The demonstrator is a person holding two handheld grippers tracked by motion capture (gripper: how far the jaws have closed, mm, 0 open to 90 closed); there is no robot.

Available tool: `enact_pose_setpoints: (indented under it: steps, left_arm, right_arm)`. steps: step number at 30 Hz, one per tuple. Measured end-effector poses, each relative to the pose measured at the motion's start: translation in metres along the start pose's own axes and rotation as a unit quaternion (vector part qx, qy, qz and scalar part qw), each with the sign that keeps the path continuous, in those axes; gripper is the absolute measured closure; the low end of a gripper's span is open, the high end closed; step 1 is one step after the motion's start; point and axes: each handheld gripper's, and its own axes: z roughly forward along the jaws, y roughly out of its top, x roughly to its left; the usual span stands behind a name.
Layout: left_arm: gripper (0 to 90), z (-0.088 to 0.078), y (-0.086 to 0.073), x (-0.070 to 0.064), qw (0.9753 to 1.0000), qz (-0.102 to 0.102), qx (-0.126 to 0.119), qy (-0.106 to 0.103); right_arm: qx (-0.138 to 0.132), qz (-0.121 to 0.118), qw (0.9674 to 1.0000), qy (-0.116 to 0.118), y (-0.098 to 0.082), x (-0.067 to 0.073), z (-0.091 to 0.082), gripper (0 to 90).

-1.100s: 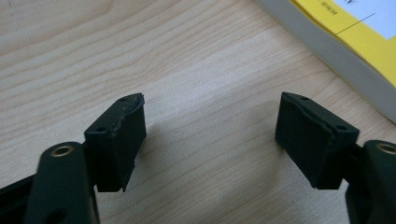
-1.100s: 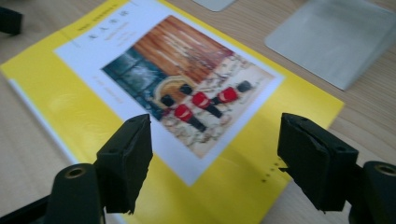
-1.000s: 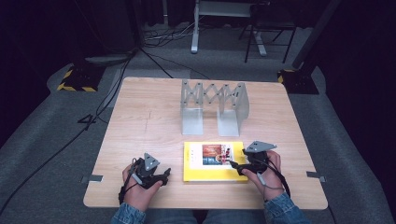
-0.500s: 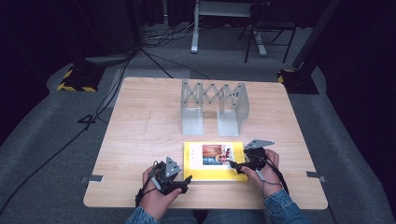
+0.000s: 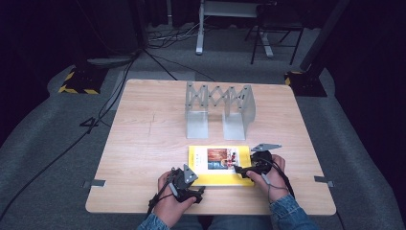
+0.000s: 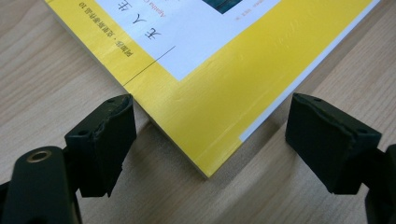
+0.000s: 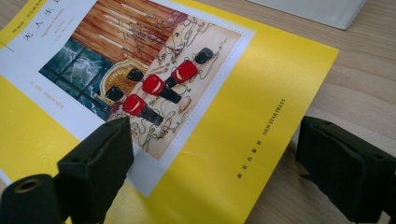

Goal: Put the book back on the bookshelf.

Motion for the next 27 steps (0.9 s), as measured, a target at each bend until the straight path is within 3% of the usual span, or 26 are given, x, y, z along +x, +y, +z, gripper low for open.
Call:
enact_pose_setpoints:
  steps: [10, 12, 14, 21, 25, 27]
  left_arm:
    - [18.5, -0.001, 0.000, 0.001, 1.0000, 0.004, 0.001, 0.004]
    - [18.6, 0.000, 0.000, 0.000, 1.0000, 0.002, -0.001, 0.005]
    - [18.7, 0.000, 0.000, 0.000, 1.0000, 0.000, 0.000, 0.004]
    - [18.8, -0.001, 0.000, 0.000, 1.0000, 0.001, -0.001, 0.010]
    - [20.3, 0.000, -0.001, -0.002, 0.9999, -0.005, -0.007, 0.009]
    - [22.3, 0.000, -0.001, -0.003, 0.9999, -0.005, -0.008, 0.010]
  right_arm:
    - [-0.008, -0.017, 0.9996, -0.018, 0.000, 0.008, -0.004, 16.1]
    - [-0.009, -0.029, 0.9991, -0.028, 0.001, 0.011, -0.006, 18.3]
    - [-0.012, -0.042, 0.9980, -0.046, 0.003, 0.014, -0.011, 25.9]
    - [-0.031, -0.038, 0.9983, -0.031, 0.003, 0.016, -0.024, 35.5]
    - [-0.034, -0.014, 0.9993, 0.006, -0.008, 0.009, -0.035, 45.3]
    - [-0.029, -0.005, 0.9995, 0.012, -0.013, 0.006, -0.038, 48.4]
